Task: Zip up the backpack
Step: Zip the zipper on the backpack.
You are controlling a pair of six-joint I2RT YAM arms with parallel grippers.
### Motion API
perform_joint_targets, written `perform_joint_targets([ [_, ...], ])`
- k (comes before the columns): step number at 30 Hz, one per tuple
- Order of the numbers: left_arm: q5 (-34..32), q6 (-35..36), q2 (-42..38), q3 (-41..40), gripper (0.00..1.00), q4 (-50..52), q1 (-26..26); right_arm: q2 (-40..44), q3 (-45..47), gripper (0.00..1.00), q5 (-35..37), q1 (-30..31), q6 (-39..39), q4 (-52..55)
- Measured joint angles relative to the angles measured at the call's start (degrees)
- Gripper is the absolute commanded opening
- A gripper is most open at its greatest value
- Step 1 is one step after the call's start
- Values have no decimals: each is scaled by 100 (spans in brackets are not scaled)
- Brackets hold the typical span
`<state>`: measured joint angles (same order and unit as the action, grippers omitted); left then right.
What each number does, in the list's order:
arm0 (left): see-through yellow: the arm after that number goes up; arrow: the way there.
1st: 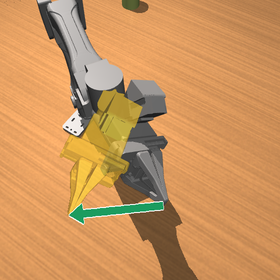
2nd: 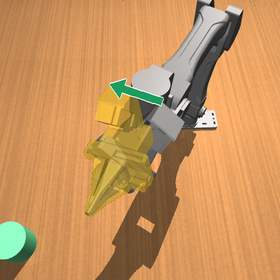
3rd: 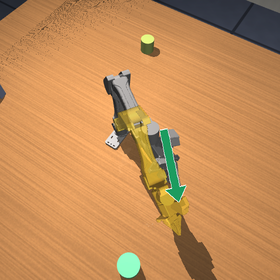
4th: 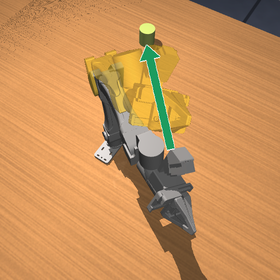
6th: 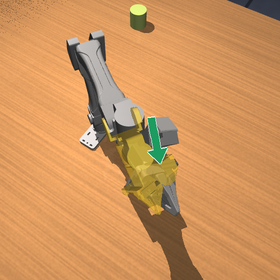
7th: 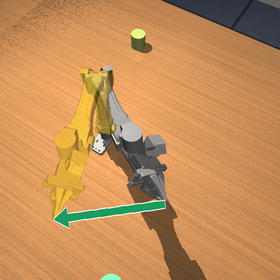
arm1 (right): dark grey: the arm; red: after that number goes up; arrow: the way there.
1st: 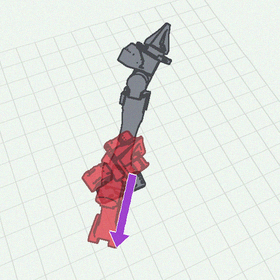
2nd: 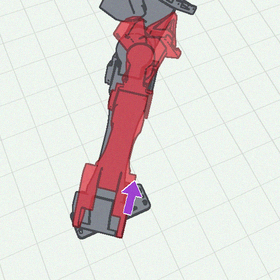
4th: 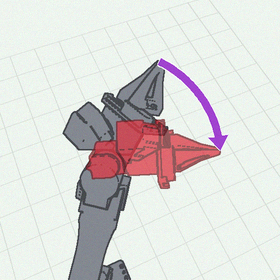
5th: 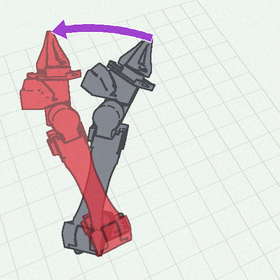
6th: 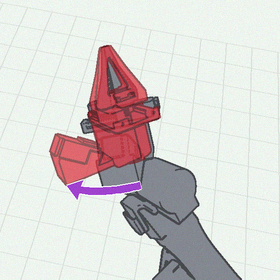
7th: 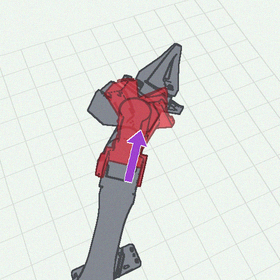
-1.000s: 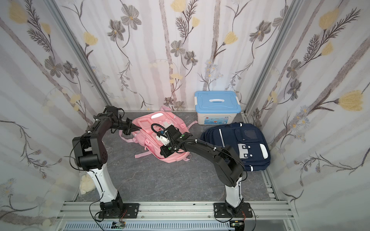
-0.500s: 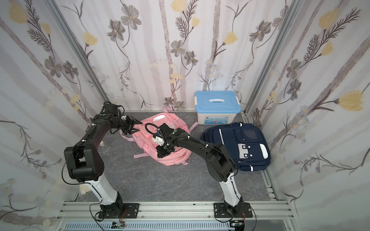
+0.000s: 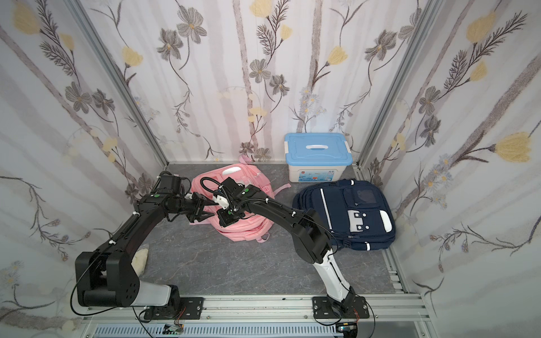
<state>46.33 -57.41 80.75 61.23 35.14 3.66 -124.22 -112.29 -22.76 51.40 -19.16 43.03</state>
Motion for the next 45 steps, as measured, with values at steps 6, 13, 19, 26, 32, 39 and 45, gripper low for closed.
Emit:
perform_joint_targets([
  [6,-214,-306,-168,-350,47,-275,260,-26,-46,0,0,-2,2,24],
  [13,-492,-391,-151,-400,46,-315,306,-26,-48,0,-4,-22,17,33],
  [19,-640,-407,-76,-514,37,-339,354,-24,-46,0,-74,-59,46,33],
  [26,-721,-413,15,-522,37,-446,409,-15,-35,0,-138,-79,83,39],
  [32,-713,-426,162,-470,18,-540,417,13,24,0,-166,-79,179,59],
  [39,-476,-402,391,-439,2,-525,398,35,125,0,-105,-79,516,236],
  [45,-133,-133,599,-131,0,-101,157,321,560,0,-72,-133,940,-2],
])
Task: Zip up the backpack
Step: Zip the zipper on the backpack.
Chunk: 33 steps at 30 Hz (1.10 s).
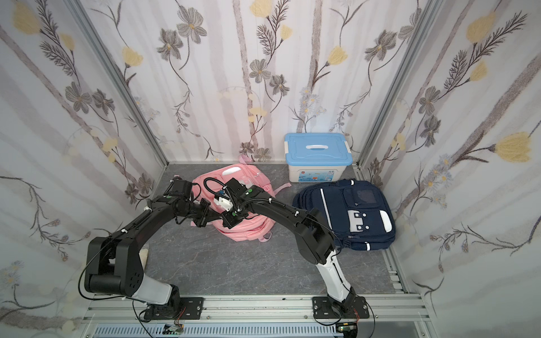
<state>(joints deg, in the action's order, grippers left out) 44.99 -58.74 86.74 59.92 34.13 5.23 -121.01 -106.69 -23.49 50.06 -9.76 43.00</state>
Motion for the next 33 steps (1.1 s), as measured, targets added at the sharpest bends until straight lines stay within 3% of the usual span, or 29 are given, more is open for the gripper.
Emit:
perform_joint_targets([
  [22,247,960,476,835,0,1126,-809,581,813,0,-385,-667,1008,-42],
  [33,356,1375,767,1222,0,1552,-973,743,962,0,-586,-949,1394,-114],
])
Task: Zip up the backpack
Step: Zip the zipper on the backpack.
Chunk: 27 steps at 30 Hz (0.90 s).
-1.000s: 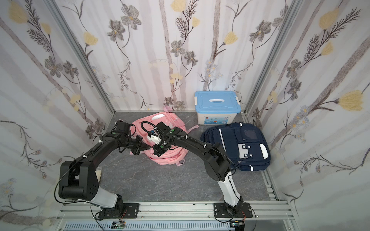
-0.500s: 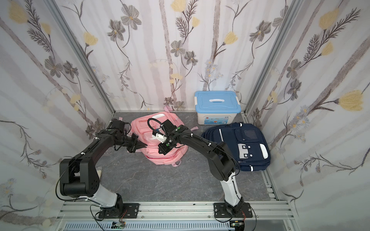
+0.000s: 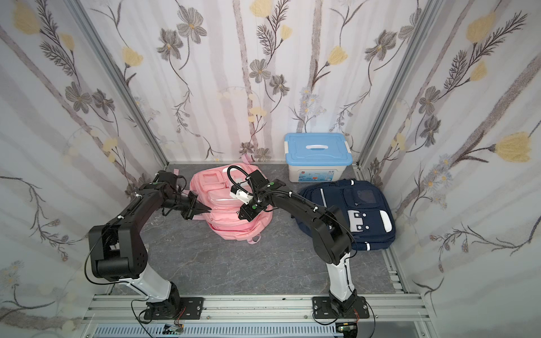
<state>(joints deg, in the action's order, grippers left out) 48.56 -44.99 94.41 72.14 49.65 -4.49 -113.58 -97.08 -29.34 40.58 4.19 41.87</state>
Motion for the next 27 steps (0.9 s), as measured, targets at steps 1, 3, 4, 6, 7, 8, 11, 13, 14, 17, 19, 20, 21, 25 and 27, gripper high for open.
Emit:
perform_joint_targets([
  [1,0,0,-22,0,0,4,0,-4,-28,0,-9,0,24,35],
  [3,0,0,-76,-7,0,13,-2,-20,-116,0,-39,4,33,127],
  [4,-2,0,-107,-28,0,0,-2,-46,-188,0,-35,17,87,203],
  [6,-15,0,-162,-103,0,-20,-17,-138,-350,0,-22,52,151,382],
  [7,-39,0,-181,-138,0,-20,-33,-210,-452,0,-13,72,179,498],
  [8,-55,0,-197,-170,0,-28,-42,-280,-551,0,2,92,227,608],
  [11,-76,0,-214,-216,0,-44,-50,-417,-813,0,109,129,409,896],
  [13,-68,2,-214,-219,0,-44,-50,-463,-970,0,221,142,544,1064],
  [14,-48,7,-212,-219,0,-48,-50,-490,-1064,0,264,142,654,1154],
  [17,-2,22,-164,-219,0,-52,-52,-608,-1386,0,260,101,841,1456],
  [19,72,22,-133,-221,0,-70,-52,-697,-1534,0,-179,-83,876,1593],
  [20,125,22,-131,-227,0,-131,-52,-761,-1600,0,-505,-223,874,1665],
  [21,151,20,-131,-234,0,-186,-52,-811,-1637,0,-767,-334,848,1729],
  [25,149,20,-94,-275,0,-254,-66,-992,-1694,0,-1469,-450,686,1897],
  [27,109,20,-55,-284,0,-256,-74,-1102,-1720,0,-1821,-459,601,1998],
])
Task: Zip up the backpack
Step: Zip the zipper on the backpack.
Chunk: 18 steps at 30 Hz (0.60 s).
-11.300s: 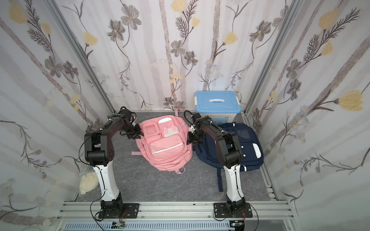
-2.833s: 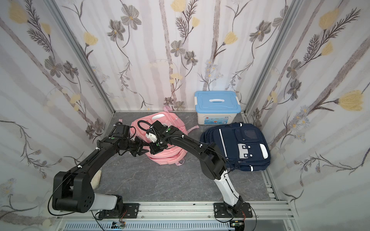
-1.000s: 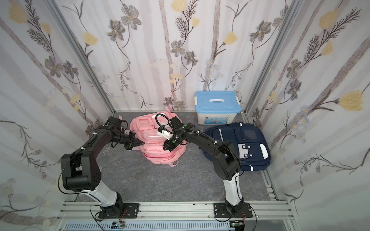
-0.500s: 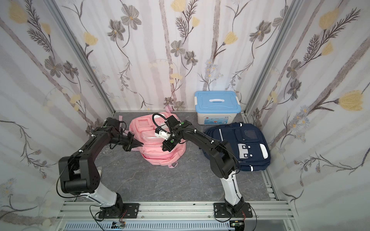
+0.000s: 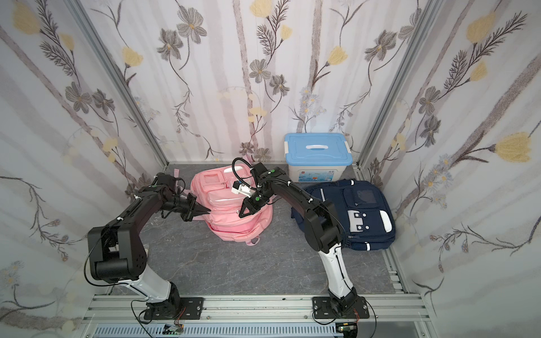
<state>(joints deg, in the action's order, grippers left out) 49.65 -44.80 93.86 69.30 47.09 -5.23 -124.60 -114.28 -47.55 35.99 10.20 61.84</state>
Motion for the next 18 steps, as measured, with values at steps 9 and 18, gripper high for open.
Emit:
perform_joint_targets([
  [9,33,-2,74,-20,0,-85,-13,-162,-39,0,-914,-151,-240,229],
  [18,55,-4,304,22,0,-155,-13,-332,131,0,-1274,-212,-374,175],
])
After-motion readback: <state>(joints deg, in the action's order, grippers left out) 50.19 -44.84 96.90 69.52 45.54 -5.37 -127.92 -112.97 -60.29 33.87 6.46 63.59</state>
